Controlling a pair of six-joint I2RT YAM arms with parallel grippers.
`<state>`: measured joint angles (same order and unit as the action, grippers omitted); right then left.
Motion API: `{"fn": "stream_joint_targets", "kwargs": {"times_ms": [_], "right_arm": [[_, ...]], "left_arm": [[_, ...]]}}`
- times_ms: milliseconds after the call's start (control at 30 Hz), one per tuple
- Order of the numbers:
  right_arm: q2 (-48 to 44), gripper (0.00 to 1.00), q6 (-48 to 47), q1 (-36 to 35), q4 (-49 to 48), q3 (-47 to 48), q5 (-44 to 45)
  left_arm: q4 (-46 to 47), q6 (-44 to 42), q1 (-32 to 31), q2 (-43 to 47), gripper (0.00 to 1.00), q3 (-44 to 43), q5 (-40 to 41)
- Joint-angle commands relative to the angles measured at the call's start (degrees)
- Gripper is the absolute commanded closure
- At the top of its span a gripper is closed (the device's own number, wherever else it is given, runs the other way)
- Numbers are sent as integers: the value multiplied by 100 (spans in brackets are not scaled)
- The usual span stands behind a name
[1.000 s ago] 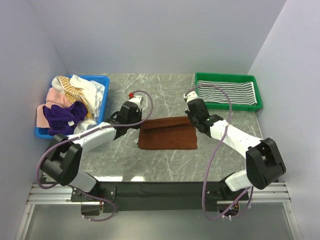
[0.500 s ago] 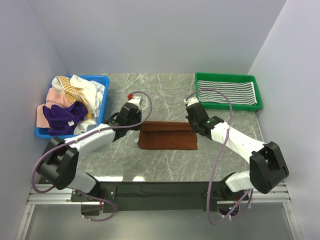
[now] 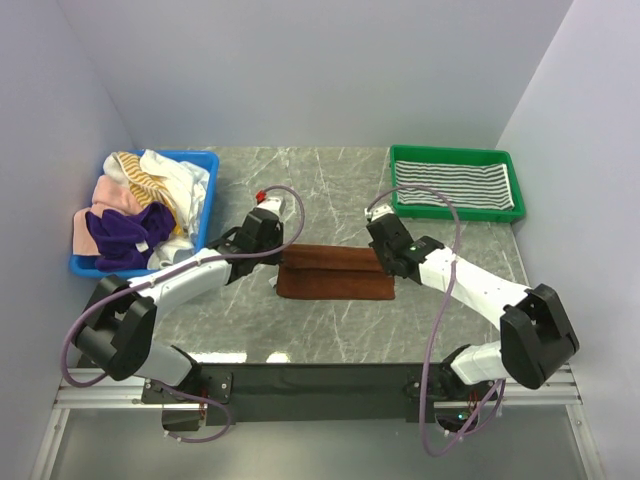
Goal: Fold and stack the towels
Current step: Fold the towel
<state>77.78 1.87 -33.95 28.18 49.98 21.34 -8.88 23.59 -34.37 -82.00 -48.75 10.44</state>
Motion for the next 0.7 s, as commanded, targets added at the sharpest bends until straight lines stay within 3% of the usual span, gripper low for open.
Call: {"fn": "stream_joint_targets", "kwargs": {"times_ms": [0, 267, 500, 667], "right_arm": [[229, 100, -81, -137, 460, 91, 195], [729, 100, -134, -384, 653, 100, 222], [853, 100, -336, -559, 706, 100, 168], [687, 93, -310, -656, 881, 135, 247]], "left_arm": [[-175, 75, -43, 9, 99, -12, 283], [-289, 303, -246, -124, 95, 94, 459], [-395, 585, -307, -10, 78, 243, 494], [-473, 699, -421, 140, 59, 340, 582]]}}
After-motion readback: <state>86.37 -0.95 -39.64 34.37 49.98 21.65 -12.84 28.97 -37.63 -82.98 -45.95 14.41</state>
